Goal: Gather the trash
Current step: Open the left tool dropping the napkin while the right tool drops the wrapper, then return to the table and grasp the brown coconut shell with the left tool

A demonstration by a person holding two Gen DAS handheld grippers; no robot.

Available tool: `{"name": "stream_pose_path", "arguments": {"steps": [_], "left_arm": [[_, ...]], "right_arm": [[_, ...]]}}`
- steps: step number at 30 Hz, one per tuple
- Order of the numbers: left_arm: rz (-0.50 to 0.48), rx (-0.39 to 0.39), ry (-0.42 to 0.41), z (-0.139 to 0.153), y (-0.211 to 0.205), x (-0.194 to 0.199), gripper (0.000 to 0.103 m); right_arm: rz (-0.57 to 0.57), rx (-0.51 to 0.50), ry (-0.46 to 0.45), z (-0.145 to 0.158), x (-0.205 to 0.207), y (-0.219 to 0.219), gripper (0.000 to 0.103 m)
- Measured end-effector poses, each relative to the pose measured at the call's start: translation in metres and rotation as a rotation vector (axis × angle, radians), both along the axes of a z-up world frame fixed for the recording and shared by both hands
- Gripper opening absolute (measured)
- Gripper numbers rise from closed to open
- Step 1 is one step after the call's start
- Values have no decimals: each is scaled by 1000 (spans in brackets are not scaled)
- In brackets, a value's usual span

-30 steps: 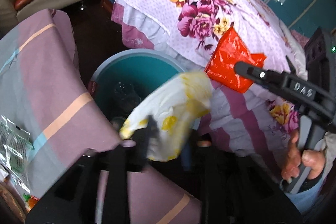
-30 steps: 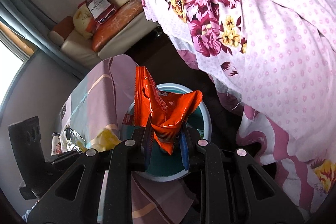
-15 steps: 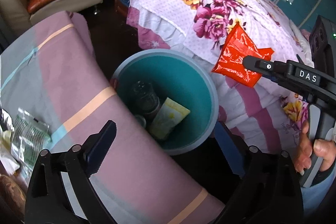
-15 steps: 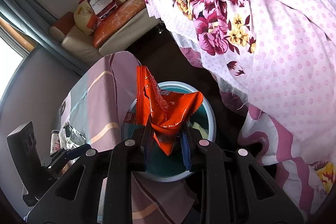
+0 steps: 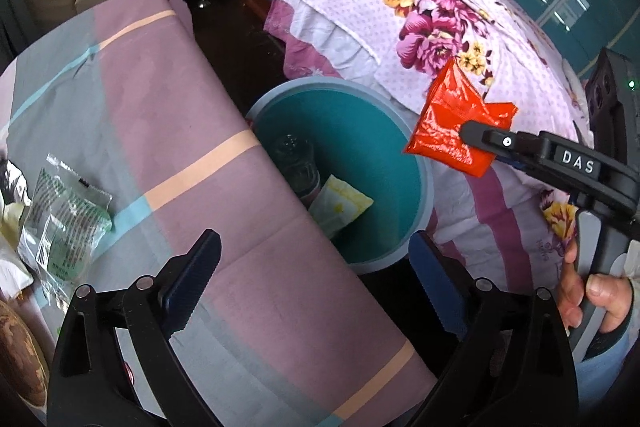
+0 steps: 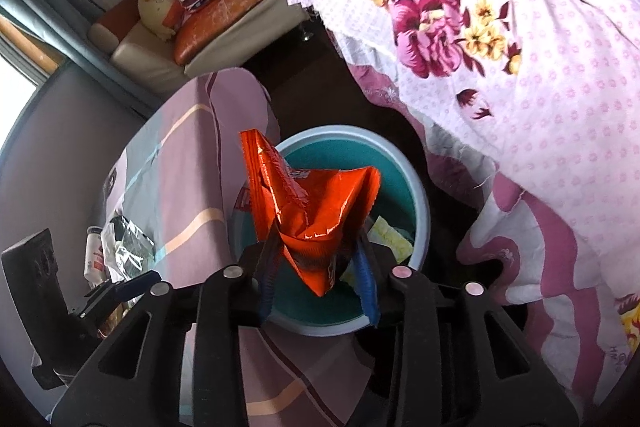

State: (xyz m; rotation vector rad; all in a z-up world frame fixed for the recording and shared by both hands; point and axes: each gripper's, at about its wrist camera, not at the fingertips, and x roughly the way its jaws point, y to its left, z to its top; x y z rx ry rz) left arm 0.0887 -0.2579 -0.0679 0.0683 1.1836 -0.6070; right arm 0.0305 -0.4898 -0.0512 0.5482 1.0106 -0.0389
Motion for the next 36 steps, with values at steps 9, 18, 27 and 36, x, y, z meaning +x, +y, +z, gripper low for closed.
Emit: {"name": "stream_pose_path", "arguments": {"steps": [9, 18, 27, 36], "left_arm": [[12, -56, 7, 8, 14, -4, 95], [61, -95, 12, 15, 42, -8, 95], [143, -116, 8, 20, 89, -14, 96], [240, -121, -6, 23, 149, -24, 96]], "right_arm": [[15, -15, 26, 0, 5, 15, 65], [26, -4, 34, 9, 6, 34, 74], [79, -11, 38, 18, 11, 69, 76], [170, -54, 46, 29, 12, 119, 80]]}}
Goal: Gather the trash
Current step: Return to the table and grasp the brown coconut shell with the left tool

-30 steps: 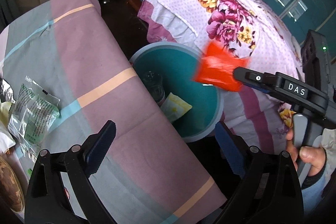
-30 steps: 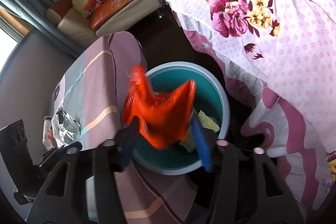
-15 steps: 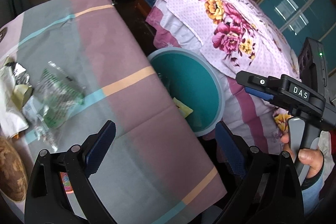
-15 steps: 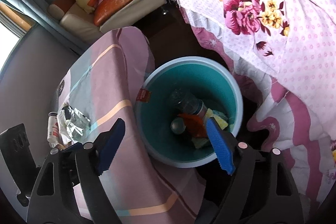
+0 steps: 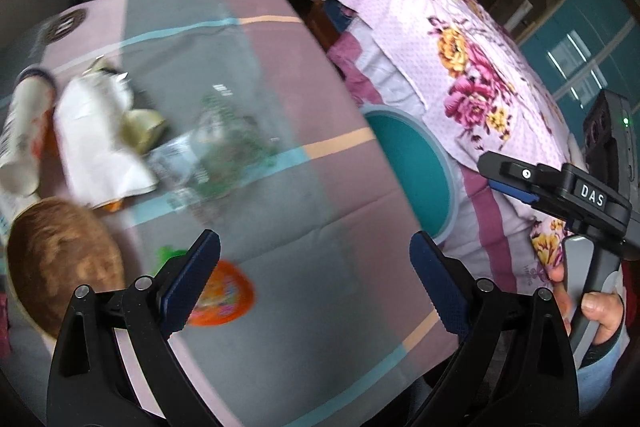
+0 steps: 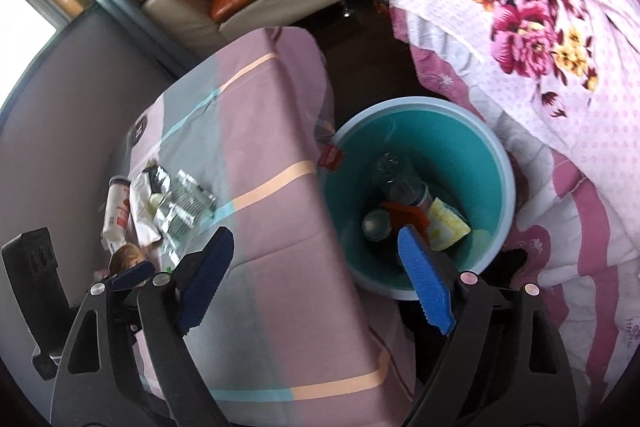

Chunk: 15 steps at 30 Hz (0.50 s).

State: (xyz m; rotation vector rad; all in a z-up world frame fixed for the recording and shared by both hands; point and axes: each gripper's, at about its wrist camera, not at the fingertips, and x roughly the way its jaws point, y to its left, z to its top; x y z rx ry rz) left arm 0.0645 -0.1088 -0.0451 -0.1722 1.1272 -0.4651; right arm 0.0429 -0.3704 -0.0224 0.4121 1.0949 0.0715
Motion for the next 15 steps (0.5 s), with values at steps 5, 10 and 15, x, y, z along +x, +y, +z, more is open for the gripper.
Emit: {"name": "stream_pose_path", "arguments": {"steps": [5, 10, 15], "left_arm": [[73, 14, -18, 3, 47, -9, 96], [159, 26, -31, 3, 96, -15, 96], [252, 19, -25, -5, 140, -17, 96]], "right_arm": [[46, -17, 15, 0, 4, 27, 83], [108, -33, 39, -2, 12, 57, 84], [182, -53, 67, -7, 22, 87, 84]]}}
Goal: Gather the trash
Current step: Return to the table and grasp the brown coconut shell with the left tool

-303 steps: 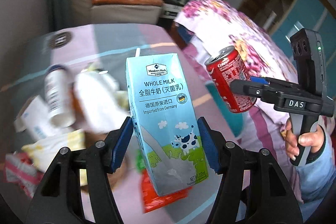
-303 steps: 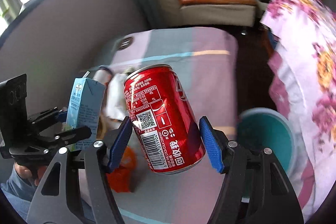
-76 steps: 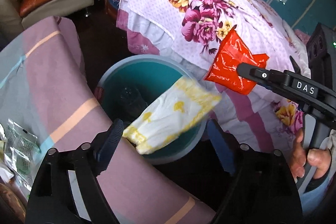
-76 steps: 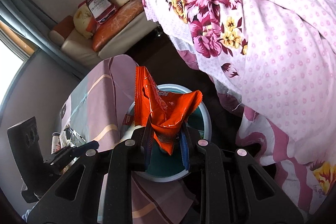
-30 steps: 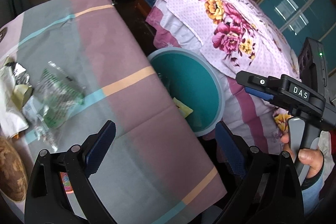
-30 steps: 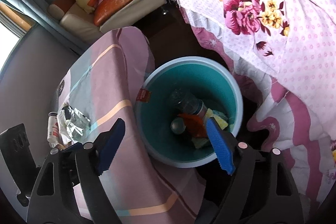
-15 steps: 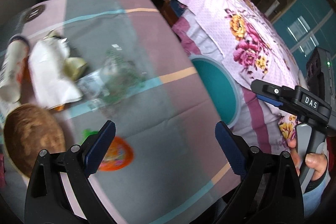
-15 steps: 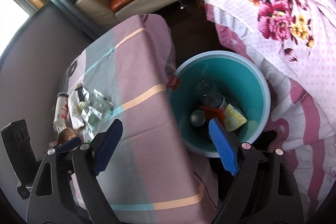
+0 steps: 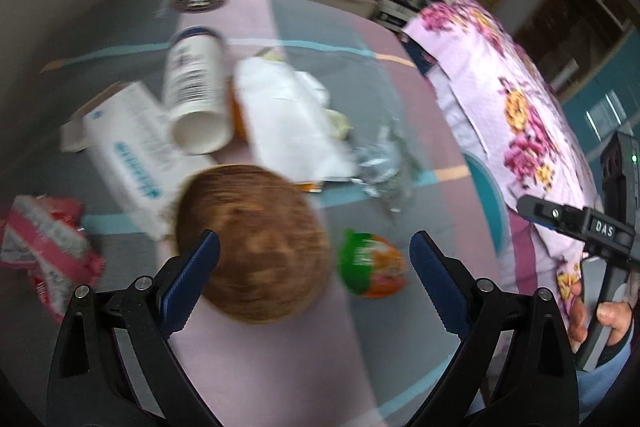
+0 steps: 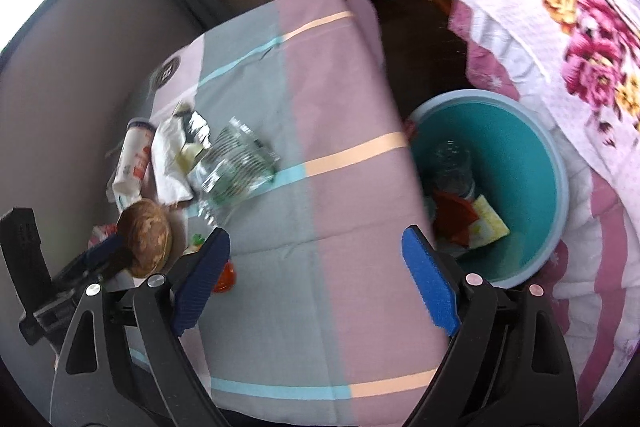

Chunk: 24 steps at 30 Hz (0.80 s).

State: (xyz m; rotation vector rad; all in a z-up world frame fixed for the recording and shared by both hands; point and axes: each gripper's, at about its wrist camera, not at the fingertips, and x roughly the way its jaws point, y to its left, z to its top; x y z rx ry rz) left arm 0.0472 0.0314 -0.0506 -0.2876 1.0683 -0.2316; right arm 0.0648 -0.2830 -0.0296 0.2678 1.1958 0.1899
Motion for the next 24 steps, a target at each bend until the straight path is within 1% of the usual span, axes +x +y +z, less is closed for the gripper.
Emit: {"name": "stream_pose_path", "arguments": {"steps": [4, 6, 9, 11, 16, 20, 22, 24], "left_arm": [[51, -3, 22, -11, 26, 0, 96], [61, -3, 26, -14, 34, 1, 96], [65, -1, 16, -17, 44, 0, 96], [62, -8, 10, -18, 51, 0, 96], [53, -10, -12, -20, 59, -2, 96], [36, -9, 1, -27, 61, 1, 96], [29, -13, 9, -31, 61, 2, 96], [22, -25, 16, -35, 62, 4, 96]], "right_arm": [[36, -6, 32, -6, 12, 23, 84], [42, 2, 57, -9, 19, 30, 84], [43, 41, 105, -15, 33, 42, 84], [46, 46, 131, -19, 41, 51, 84], [46, 43, 155, -27, 67, 80, 84], [34, 12, 181, -39, 89, 100, 84], [7, 2, 203, -47, 96, 104, 84], [-19, -31, 204, -52, 101, 108, 84]]}}
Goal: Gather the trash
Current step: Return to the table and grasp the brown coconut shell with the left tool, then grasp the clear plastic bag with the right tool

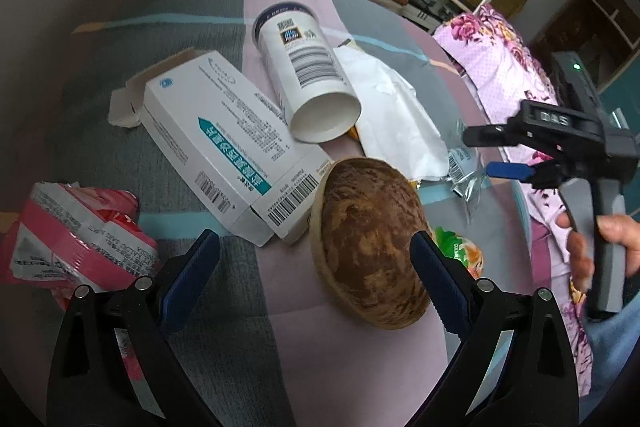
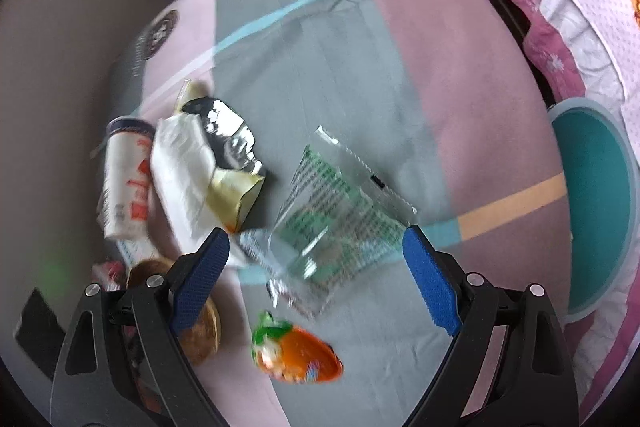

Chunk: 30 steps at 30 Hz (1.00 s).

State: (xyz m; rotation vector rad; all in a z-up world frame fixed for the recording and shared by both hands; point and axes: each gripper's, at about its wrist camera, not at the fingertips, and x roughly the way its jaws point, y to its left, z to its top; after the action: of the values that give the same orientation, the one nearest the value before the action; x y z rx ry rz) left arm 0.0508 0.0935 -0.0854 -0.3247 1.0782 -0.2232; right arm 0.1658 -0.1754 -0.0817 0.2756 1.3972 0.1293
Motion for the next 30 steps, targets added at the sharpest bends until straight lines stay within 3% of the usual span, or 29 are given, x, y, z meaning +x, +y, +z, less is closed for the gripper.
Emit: {"name": "stream_pose_path", "arguments": {"steps": [4, 9, 11, 15, 21, 24, 26, 27, 30], "left_arm": [[-6, -3, 1, -4, 1, 0, 96], [-12, -3, -2, -6, -1, -3, 96], [-10, -1, 0, -8, -2, -5, 96], [-5, -15, 10, -8, -8, -7, 95], [3, 17, 40, -9, -21, -8, 74], [4, 28, 54, -8, -32, -5, 56], [12, 38, 64, -9, -37, -4, 32], [15, 47, 68, -9, -41, -4, 25], [28, 79, 66, -6, -46, -6, 16]], "right_arm": [[2, -71, 13, -10, -1, 5, 84], [17, -45, -1, -10, -21, -3, 84], [42, -23, -24, -6, -28, -6, 72], [93, -9, -77, 2, -42, -4, 65], [117, -5, -137, 17, -56, -7, 65], [113, -4, -160, 24, -59, -9, 65], [107, 7, -170, 26, -62, -13, 65], [105, 9, -173, 26, -61, -16, 65], [95, 12, -190, 28, -65, -27, 65]]}}
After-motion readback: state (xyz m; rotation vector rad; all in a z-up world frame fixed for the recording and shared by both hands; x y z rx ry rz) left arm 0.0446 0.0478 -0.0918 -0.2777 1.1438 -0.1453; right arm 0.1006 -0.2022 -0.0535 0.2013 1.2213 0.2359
